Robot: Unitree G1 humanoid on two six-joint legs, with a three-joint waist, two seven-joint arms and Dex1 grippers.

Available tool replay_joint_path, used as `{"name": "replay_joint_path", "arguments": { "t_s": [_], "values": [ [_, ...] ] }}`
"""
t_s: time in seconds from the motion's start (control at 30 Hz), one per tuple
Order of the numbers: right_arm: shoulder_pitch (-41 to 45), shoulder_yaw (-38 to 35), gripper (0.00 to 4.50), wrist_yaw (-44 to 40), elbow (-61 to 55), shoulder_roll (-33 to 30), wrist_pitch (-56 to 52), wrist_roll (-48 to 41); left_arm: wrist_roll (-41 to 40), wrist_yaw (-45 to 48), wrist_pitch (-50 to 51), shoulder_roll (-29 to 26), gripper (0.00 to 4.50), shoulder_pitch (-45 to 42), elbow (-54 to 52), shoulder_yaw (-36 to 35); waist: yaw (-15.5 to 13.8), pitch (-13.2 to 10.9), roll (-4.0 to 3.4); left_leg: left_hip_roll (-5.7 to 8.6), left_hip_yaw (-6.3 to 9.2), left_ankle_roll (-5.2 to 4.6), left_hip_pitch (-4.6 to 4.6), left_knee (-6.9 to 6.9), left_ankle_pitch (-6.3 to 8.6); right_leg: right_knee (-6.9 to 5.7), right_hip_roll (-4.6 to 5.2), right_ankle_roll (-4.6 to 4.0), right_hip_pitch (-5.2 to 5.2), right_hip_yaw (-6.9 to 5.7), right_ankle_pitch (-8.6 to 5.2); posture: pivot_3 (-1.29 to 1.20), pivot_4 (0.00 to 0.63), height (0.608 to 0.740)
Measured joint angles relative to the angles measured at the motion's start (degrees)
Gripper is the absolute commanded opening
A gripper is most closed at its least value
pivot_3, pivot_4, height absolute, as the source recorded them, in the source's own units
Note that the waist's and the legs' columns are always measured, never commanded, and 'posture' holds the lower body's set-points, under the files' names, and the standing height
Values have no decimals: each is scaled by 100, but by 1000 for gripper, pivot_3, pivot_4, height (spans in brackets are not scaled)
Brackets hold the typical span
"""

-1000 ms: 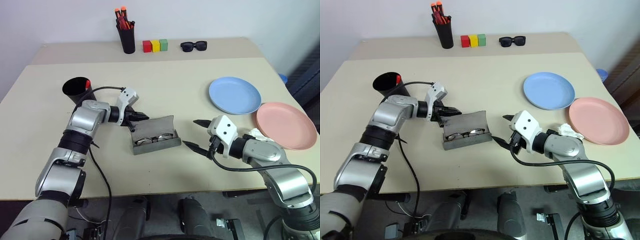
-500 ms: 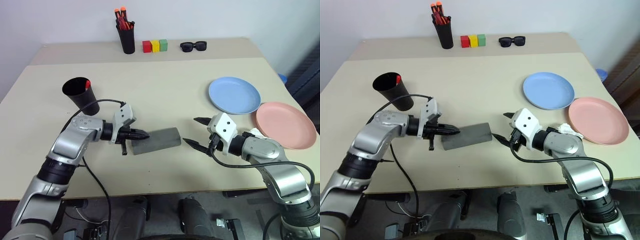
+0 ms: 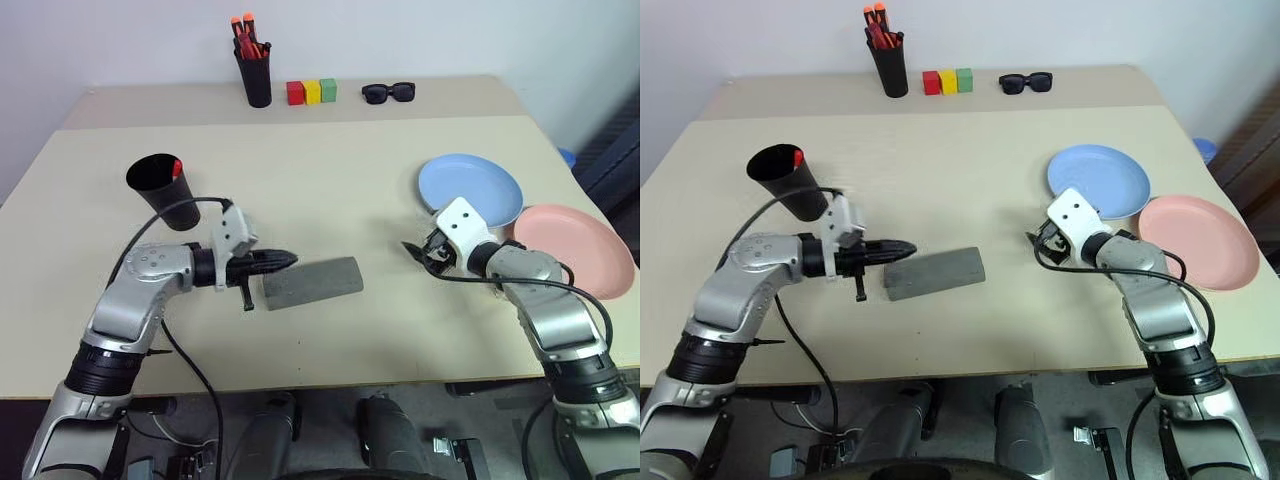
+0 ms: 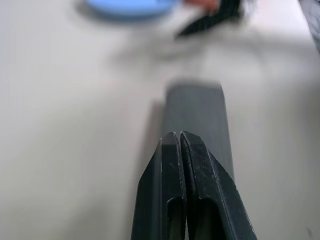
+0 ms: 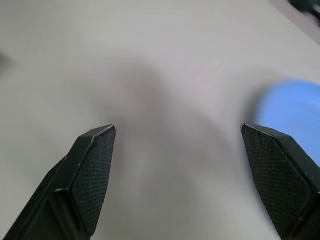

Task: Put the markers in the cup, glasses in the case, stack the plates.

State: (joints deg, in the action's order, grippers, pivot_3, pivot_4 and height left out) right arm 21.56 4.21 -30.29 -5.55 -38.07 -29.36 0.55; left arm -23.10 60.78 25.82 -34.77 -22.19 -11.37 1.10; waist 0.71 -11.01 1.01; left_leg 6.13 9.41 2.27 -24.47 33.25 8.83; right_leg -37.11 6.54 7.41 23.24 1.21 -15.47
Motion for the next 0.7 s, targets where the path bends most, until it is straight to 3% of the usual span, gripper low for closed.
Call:
{"name": "replay_joint_path", "arguments": {
  "t_s": [0.3,0.4,0.6,0.7],
  "values": [
    [813,354,4055,636,1984,-49,1004,1017,-601,-231,27,83,55,841,-909,-254,30,2,-5,-4,-30,0,9,1,-1,-2,-6,-10,-7,10,-3,0,150,740],
    [1050,439,3212,760,2542,-7,1436,1197,-727,-370,39,118,0,859,-1022,-253,-2,2,-4,-2,-30,-1,9,5,-1,1,-5,-11,-12,10,-3,0,150,740],
    [1134,621,119,754,3028,68,1949,1395,-765,-588,121,122,0,889,-1185,-240,15,2,-4,-3,-31,-1,9,5,-1,-1,-6,-5,-10,10,0,0,150,740],
    [1132,619,47,700,3016,93,2030,1400,-766,-678,135,138,0,970,-1275,-230,15,2,-5,-3,-31,-1,9,4,-1,-1,-6,-4,-10,10,1,0,150,740]
  ]
}}
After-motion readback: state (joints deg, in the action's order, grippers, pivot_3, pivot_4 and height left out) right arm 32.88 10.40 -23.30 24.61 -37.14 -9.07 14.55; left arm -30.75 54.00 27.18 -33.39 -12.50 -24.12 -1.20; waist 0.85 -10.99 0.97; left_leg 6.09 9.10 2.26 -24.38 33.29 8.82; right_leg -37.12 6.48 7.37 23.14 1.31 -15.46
